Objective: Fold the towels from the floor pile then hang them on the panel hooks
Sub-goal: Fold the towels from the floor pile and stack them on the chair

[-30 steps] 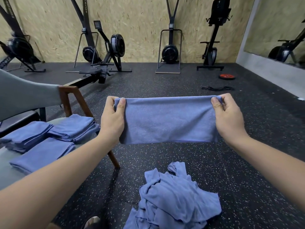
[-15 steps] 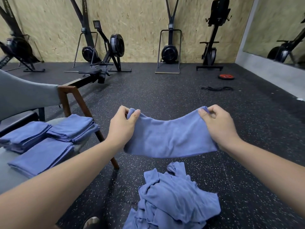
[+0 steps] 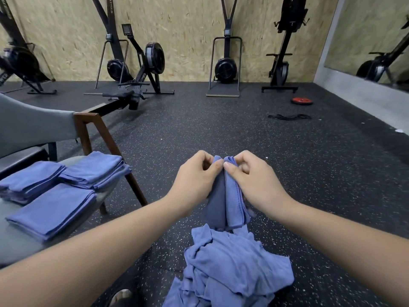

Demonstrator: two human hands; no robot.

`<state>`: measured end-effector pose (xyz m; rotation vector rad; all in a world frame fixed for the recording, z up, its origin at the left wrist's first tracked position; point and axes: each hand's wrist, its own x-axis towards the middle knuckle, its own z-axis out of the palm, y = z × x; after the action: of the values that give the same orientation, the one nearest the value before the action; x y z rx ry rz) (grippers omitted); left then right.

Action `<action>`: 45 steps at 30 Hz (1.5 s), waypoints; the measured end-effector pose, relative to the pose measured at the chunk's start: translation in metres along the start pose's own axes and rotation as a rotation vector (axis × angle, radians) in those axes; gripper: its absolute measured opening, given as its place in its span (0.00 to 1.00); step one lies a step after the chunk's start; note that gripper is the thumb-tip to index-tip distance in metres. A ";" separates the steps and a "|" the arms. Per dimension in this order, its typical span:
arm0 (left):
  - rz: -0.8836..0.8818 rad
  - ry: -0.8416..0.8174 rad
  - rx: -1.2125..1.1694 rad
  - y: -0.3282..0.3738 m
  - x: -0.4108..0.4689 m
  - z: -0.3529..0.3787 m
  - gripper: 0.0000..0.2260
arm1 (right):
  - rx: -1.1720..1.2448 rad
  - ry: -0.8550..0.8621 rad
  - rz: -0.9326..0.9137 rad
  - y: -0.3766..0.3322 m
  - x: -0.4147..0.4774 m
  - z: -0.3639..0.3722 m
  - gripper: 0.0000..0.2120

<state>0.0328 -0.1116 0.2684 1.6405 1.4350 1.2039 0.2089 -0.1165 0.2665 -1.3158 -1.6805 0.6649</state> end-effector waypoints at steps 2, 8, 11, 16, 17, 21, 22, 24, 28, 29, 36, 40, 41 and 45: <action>0.017 0.013 0.013 0.006 -0.003 0.000 0.12 | 0.037 -0.022 0.009 -0.005 -0.002 0.000 0.11; 0.083 0.012 0.106 0.011 -0.008 -0.006 0.16 | 0.384 -0.108 0.116 -0.011 -0.002 0.000 0.14; 0.139 -0.012 0.183 0.010 -0.008 -0.009 0.21 | 0.457 -0.179 0.103 -0.012 -0.004 -0.002 0.18; 0.204 -0.044 0.225 0.010 -0.003 -0.021 0.17 | 0.285 -0.209 0.028 -0.012 -0.002 -0.010 0.13; 0.211 -0.042 0.253 0.011 -0.002 -0.024 0.14 | 0.226 -0.190 0.008 -0.011 -0.002 -0.012 0.13; 0.181 -0.094 0.254 0.012 0.004 -0.038 0.10 | -0.101 -0.060 -0.119 -0.003 0.003 -0.022 0.09; 0.178 -0.134 0.221 0.012 0.006 -0.043 0.10 | -0.130 -0.071 -0.106 0.000 0.006 -0.024 0.17; 0.185 -0.238 0.133 0.013 0.009 -0.052 0.10 | -0.099 -0.183 -0.037 0.006 0.011 -0.028 0.33; 0.162 -0.359 -0.038 0.014 0.007 -0.063 0.08 | 0.050 -0.468 0.096 0.015 0.010 -0.030 0.37; 0.155 -0.361 -0.066 0.013 0.007 -0.065 0.08 | 0.103 -0.492 0.109 0.017 0.010 -0.030 0.30; 0.112 -0.301 0.080 -0.009 0.013 -0.078 0.14 | 0.118 -0.269 0.062 0.009 0.015 -0.038 0.12; 0.107 -0.375 0.317 -0.009 0.007 -0.069 0.20 | -0.006 -0.207 -0.055 -0.001 0.013 -0.036 0.21; 0.136 -0.379 0.343 -0.006 0.005 -0.065 0.19 | -0.038 -0.220 -0.075 -0.002 0.013 -0.034 0.23; 0.245 -0.404 0.337 0.004 0.000 -0.047 0.16 | -0.088 -0.309 -0.158 -0.014 0.003 -0.022 0.30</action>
<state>-0.0091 -0.1175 0.2891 2.1941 1.2485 0.7123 0.2218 -0.1196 0.2896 -1.1684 -2.0605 0.7353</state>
